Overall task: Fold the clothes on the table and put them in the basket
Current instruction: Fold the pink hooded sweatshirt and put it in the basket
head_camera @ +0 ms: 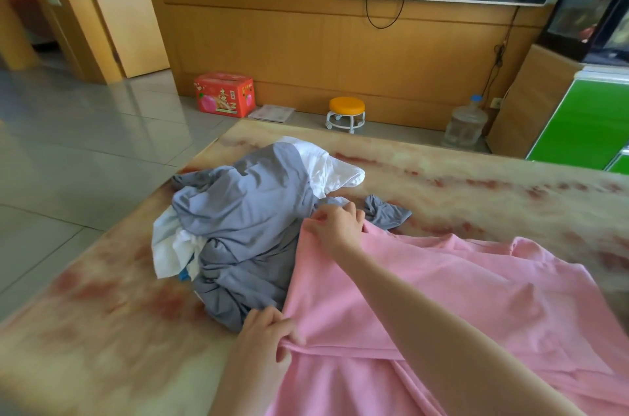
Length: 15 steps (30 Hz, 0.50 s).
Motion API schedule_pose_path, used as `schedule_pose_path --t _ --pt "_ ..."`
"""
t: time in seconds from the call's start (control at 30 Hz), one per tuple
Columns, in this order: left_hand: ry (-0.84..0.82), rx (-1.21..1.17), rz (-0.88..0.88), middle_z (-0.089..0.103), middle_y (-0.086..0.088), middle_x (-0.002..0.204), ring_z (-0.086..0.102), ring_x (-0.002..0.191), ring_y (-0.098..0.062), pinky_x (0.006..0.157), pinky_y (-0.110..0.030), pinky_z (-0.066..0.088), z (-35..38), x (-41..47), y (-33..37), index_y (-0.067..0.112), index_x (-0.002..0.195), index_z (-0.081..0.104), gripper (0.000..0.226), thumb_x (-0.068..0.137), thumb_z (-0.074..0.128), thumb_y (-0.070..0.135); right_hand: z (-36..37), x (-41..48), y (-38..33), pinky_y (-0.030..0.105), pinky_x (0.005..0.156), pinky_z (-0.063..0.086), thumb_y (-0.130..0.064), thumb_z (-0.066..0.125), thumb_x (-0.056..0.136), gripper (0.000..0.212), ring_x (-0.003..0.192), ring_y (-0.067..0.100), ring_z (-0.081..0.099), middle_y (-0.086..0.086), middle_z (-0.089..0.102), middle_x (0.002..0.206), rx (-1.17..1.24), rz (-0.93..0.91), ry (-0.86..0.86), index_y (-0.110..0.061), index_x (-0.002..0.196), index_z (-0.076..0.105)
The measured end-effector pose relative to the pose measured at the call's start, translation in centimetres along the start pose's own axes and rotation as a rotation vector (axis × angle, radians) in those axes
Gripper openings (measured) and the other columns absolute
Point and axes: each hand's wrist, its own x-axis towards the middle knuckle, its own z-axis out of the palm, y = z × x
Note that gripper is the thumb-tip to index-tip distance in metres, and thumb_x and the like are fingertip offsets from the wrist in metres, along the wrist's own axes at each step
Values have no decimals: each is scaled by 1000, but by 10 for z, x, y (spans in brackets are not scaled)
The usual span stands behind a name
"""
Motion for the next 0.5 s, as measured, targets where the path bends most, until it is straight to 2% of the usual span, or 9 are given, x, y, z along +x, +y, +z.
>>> schedule_pose_path --t 0.07,0.17,0.27,0.33,0.4,0.47,0.5 --pt "12 -12 -21 47 21 80 37 73 2 69 -10 35 -1 -1 0 36 70 62 42 45 66 3 -2 1 2 31 92 18 -37 66 85 17 117 24 35 -4 63 103 32 -20 16 -24 96 70" --pt "68 -69 -32 53 26 88 44 88 4 80 -6 35 -14 8 12 38 81 70 27 65 58 19 -27 -7 8 26 86 14 -43 67 84 33 119 20 34 -10 56 123 86 -102 57 -28 114 65" --pt "110 -156 6 56 23 110 47 109 2 95 -13 34 -12 26 24 32 100 70 33 78 47 29 -57 -33 30 27 99 16 -47 60 88 46 133 15 29 -11 45 143 27 -282 -14 -32 131 54" --pt "89 -115 54 53 13 130 43 124 -6 104 -26 30 3 35 32 30 114 65 39 82 43 28 -67 -55 49 27 111 8 -64 42 87 68 145 9 11 -11 23 156 -106 -376 -153 -31 146 34" --pt "-6 43 123 49 7 138 36 131 -14 109 -34 19 20 37 35 31 126 53 42 85 42 30 -62 -72 70 31 116 -2 -84 11 74 95 145 7 -11 -11 -6 158 -262 -406 -273 -30 152 6" --pt "-151 209 143 52 -1 138 33 132 -18 111 -35 12 32 35 34 30 130 43 48 84 39 38 -51 -80 90 33 117 -7 -90 -17 56 112 144 12 -17 -12 -21 151 -383 -359 -331 -30 150 -7" --pt "-207 266 127 55 -3 136 34 131 -18 111 -37 12 35 33 33 29 131 41 51 82 38 41 -45 -83 96 33 117 -8 -89 -25 51 116 145 14 -17 -12 -23 149 -419 -336 -350 -30 150 -10"
